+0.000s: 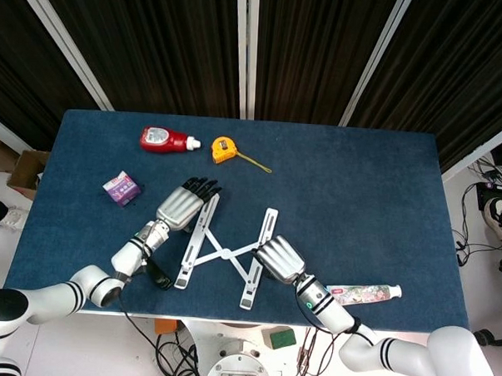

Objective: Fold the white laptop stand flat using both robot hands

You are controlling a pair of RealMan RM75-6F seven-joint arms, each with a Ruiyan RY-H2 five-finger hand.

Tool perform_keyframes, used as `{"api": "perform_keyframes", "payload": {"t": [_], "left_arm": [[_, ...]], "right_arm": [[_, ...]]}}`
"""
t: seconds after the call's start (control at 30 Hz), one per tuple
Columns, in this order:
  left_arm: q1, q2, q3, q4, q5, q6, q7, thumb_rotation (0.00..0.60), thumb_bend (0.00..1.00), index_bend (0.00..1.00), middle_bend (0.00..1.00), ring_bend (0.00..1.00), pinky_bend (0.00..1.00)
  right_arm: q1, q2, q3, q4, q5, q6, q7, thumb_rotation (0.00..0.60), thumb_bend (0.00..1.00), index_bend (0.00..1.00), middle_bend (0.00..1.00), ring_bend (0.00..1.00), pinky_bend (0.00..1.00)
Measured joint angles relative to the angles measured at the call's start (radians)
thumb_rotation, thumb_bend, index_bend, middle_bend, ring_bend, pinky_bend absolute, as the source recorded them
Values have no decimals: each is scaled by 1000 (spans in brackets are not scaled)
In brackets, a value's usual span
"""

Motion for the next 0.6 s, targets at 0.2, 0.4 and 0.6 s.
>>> {"api": "perform_keyframes", "payload": {"t": [0.2, 0.4, 0.6], "left_arm": [[-6, -25, 5, 15, 13, 2, -66, 600, 45, 0, 0, 0, 104], [-18, -45, 13, 10, 39, 7, -141, 600, 45, 0, 0, 0, 104], [-29, -54, 19, -25, 54, 2, -191, 600, 45, 0, 0, 0, 105]], "right_arm": [[8, -23, 0, 41, -10, 17, 20, 600, 0, 773, 815, 793, 925], [10, -46, -1, 82, -20, 43, 49, 600, 0, 773, 815, 794, 925], [11, -59, -2, 106, -27, 63, 75, 600, 0, 773, 815, 794, 925]]}}
